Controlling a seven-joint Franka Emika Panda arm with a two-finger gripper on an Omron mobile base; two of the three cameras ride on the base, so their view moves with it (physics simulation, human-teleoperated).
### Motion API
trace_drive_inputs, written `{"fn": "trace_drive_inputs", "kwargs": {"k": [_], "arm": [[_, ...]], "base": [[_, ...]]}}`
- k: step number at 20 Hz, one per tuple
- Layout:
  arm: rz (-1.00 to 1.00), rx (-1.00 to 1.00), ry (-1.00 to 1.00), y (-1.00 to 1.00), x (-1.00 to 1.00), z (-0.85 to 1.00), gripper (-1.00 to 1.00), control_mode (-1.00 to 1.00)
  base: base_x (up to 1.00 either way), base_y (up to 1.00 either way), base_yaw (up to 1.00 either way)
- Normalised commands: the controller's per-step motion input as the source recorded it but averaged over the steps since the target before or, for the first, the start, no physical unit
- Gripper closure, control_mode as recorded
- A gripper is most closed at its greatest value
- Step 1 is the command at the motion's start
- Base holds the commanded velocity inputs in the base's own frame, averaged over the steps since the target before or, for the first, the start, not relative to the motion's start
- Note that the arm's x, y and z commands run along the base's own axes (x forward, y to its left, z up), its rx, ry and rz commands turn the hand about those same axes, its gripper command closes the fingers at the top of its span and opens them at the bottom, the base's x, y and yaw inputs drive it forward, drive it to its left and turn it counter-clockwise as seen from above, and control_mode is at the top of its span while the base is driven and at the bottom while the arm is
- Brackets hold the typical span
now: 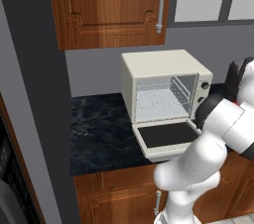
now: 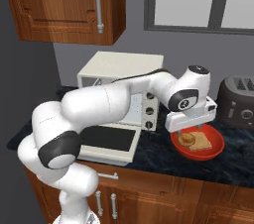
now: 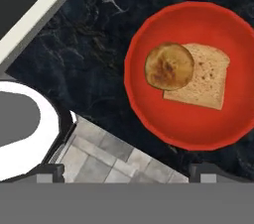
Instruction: Pick up the heated bread from the toaster oven and place it in the bowl. Then move the bread bowl to the dining counter.
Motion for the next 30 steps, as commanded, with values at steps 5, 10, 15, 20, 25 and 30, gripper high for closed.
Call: {"fn": "trace_drive_inputs", "kwargs": {"k": [5, 10, 15, 20, 25, 30], "arm": [[-0.31, 0.13, -0.03, -0.16, 0.0, -0.33, -1.0, -1.0], [-0.65, 0.12, -0.01, -0.31, 0.13, -0.13, -1.0, -1.0], [-0.56, 0.24, 0.02, -0.43, 0.06, -0.25, -1.0, -1.0], [-0.47, 0.24, 0.01, -0.16, 0.03, -0.66, -1.0, -1.0], [-0.33, 0.13, 0.01, -0.01, 0.1, -0.27, -1.0, -1.0], [-0.37, 0.07, 0.0, -0.01, 0.24, 0.0, -1.0, -1.0]], "base": [[0.0, 0.0, 0.0], [0.0, 0.0, 0.0], [0.0, 0.0, 0.0], [0.0, 0.0, 0.0], [0.0, 0.0, 0.0], [0.0, 0.0, 0.0]]}}
